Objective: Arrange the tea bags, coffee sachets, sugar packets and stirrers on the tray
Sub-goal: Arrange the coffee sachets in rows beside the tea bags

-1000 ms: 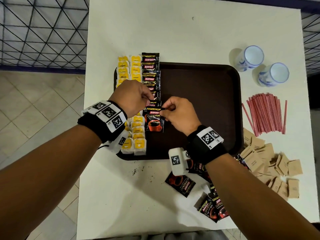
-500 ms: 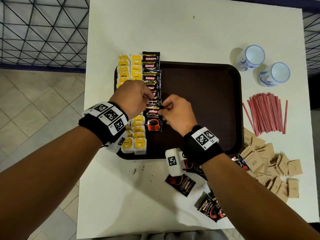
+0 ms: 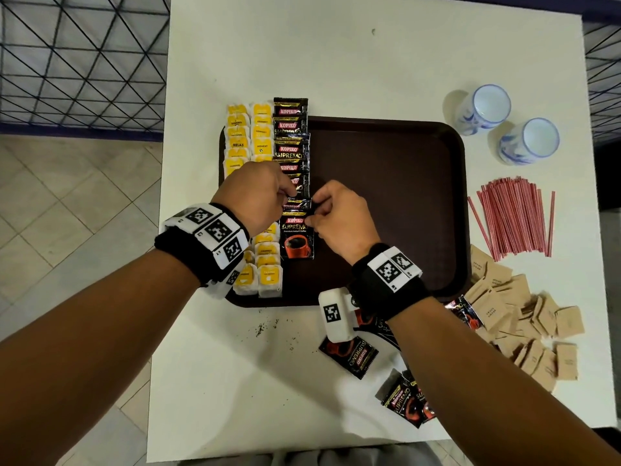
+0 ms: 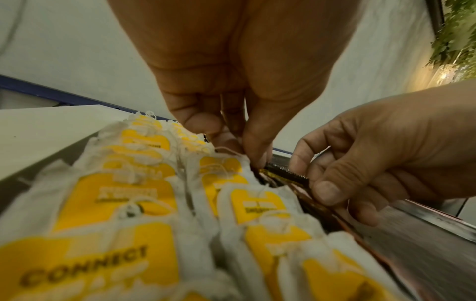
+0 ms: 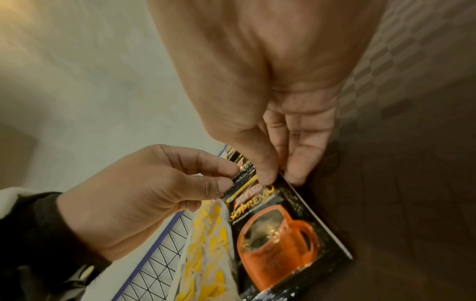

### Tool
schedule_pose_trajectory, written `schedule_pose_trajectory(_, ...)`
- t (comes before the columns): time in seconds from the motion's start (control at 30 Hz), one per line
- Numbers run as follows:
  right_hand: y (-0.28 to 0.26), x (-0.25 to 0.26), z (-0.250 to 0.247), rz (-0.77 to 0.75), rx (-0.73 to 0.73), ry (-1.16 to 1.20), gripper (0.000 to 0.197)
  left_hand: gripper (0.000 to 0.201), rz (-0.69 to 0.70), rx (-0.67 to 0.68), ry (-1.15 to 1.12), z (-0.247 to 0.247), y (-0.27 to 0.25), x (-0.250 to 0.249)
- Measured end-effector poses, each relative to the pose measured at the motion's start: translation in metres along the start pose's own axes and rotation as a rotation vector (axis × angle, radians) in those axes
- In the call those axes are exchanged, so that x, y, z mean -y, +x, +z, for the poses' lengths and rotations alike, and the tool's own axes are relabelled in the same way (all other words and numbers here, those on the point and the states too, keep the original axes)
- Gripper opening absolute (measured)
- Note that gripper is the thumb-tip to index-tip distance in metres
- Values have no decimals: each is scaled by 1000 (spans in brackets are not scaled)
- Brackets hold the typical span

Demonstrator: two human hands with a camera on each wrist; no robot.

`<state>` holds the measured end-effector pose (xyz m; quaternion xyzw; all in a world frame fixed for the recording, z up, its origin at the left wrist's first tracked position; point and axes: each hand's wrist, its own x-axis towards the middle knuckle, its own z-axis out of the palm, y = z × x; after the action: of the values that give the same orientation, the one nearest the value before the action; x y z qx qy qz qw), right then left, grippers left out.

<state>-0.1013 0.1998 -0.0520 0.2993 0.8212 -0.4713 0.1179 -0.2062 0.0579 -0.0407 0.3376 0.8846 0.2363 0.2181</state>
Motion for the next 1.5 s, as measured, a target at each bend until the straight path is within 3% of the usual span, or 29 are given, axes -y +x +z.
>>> schedule_pose_trajectory(0.27,-1,-1,-1,3,20,-13,32,20,28,-3,9,0,-3,1)
schedule_pose_trajectory(0.5,-30,-15,-37,7,-98,23,21,18,47,-199,-99,4,-44,-16)
schedule_pose_trajectory(0.77,-125,-102,-104,116,-171,-39,11,15,176,71,-110,71,-139,-77)
schedule_pose_trajectory(0.87,-147,-127,-113,150,-161,-92,8,18,216,220,-31,103,-159,-89)
schedule_pose_trajectory(0.97,-163,-134,-109,157,-115,-109,3,28,237,263,36,125,-171,-95)
schedule_pose_trajectory(1.13,-172,-124,-82,135,-55,-352,29,54,179,270,160,139,-178,-104)
schedule_pose_trajectory(1.27,-171,-117,-64,240,-45,-499,58,51,163,272,227,146,-184,-110)
schedule_pose_trajectory(1.5,-158,-123,-47,242,-55,-488,52,54,149,197,231,148,-192,-115)
